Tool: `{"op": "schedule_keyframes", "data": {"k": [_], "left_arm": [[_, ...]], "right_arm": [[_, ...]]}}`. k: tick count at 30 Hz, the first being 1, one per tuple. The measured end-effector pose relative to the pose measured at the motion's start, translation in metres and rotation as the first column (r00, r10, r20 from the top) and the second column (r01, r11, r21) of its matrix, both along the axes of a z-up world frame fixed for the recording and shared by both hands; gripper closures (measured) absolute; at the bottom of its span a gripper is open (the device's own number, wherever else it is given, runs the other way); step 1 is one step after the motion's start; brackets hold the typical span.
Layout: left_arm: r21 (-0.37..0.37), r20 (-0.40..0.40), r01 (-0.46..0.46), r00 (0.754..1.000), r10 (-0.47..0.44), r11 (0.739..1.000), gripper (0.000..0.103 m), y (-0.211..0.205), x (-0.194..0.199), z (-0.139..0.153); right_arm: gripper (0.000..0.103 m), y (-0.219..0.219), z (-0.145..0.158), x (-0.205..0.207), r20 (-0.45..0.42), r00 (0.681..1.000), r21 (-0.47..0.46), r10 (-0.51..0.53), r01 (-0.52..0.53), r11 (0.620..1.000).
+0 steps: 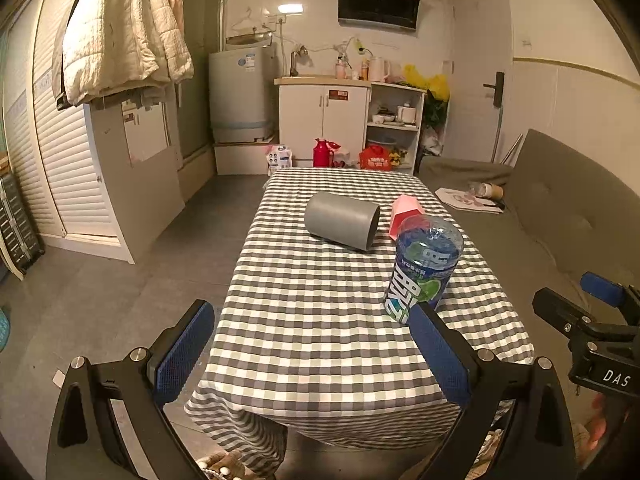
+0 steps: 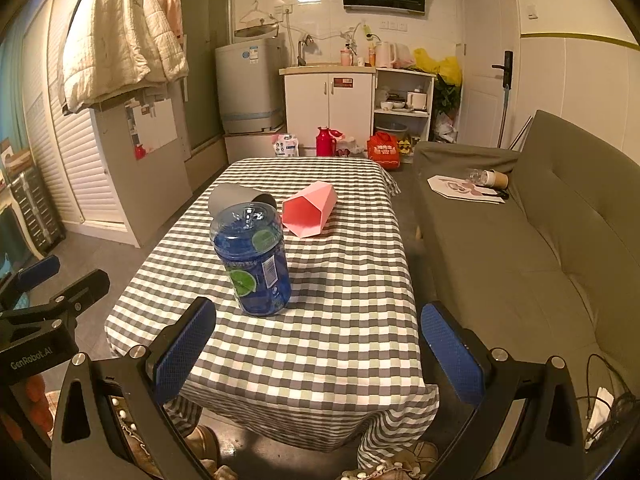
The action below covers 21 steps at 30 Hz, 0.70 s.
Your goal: Flip cup upside down
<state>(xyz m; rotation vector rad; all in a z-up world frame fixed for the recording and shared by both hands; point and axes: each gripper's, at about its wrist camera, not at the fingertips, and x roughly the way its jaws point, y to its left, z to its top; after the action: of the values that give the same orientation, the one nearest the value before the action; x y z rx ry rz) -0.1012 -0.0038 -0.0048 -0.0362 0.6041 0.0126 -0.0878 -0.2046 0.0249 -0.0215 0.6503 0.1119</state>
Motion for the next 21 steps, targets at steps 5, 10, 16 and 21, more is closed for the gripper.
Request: {"op": "schedule_keyframes", "data": {"k": [5,10,16,21], "left_arm": [[0.003,-0.001,0.000,1.000,0.000,1.000,0.002,0.0000,-0.0003,-0.0001],[0.004,0.002,-0.002,1.000,0.002,1.000,0.002,0.0031,-0.0022,0.0003],[0.006,0.002,-0.001,1.000,0.001,1.000,0.002,0.0041,-0.0026,0.0006],[0.006,0.001,-0.002,1.000,0.002,1.000,0.002,0.0039,-0.0025,0.0004]], "right_arm": [[0.000,-0.0002,-0.0001,-0.0004,-0.001,1.000,0.000,0.001,-0.001,1.000],[0.000,0.0010,0.0001,-0.0012,-0.004,1.000,-0.002,0.003,-0.003,1.000],[0.000,0.0023,-0.0006,-0.0017,-0.005,1.000,-0.002,0.002,-0.002,1.000],[0.000,0.0029,-0.0014,-0.0002,-0.012,1.000,-0.002,0.003,-0.003,1.000]]}}
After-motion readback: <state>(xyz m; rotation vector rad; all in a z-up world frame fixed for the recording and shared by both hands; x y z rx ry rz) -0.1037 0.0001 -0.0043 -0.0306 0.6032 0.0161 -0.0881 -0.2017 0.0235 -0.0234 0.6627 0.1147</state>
